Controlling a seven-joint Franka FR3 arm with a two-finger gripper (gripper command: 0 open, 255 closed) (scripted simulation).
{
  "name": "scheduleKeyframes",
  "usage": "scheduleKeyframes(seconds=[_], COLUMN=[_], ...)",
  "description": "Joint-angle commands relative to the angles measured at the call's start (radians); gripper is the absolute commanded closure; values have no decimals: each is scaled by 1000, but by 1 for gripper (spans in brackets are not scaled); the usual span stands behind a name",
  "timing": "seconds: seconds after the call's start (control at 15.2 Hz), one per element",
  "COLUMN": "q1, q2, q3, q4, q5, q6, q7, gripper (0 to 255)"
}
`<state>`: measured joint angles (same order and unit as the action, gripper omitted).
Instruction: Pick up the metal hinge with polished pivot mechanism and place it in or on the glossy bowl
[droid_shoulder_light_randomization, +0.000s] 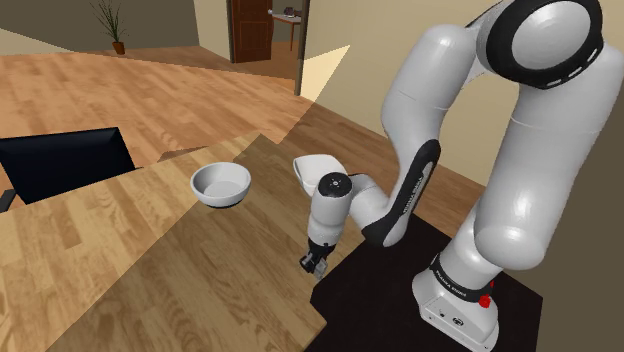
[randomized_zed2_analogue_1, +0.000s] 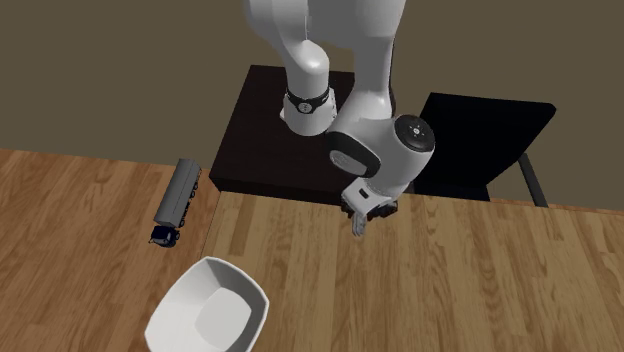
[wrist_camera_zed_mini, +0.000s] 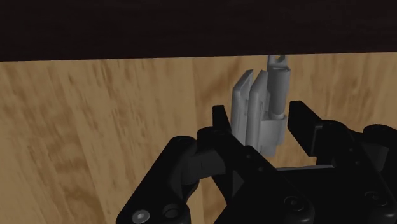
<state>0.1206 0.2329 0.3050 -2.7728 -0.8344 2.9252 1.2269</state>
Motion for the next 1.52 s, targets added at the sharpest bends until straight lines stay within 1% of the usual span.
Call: scheduleKeyframes(seconds=[0.0, 0.26, 0.4, 0.53, 0.59, 0.66, 0.79, 0.92, 0.99, 1.12, 1.32, 1.39, 1.45], q1=[-44, -111, -127, -124, -124, -124, -168, -226, -189, -109, -1, 29, 47], q2=[-48, -144, -195, -246, -217, -217, -86, 49, 69, 106, 162, 181, 192], q3=[65, 180, 226, 253, 232, 232, 187, 170, 126, 40, -67, -97, -112], q4=[-22, -59, -74, -85, -80, -80, -64, -36, -27, -12, 10, 17, 22], q5=[106, 324, 448, 569, 491, 491, 459, 438, 401, 364, 338, 333, 332], q6=[-20, -56, -77, -103, -86, -86, 31, 127, 142, 173, 221, 237, 246], q7=[-84, -252, -344, -432, -379, -379, -429, -488, -459, -427, -400, -393, -391], gripper=[255, 255, 255, 255, 255, 0, 0, 0, 0, 0, 0, 0, 0])
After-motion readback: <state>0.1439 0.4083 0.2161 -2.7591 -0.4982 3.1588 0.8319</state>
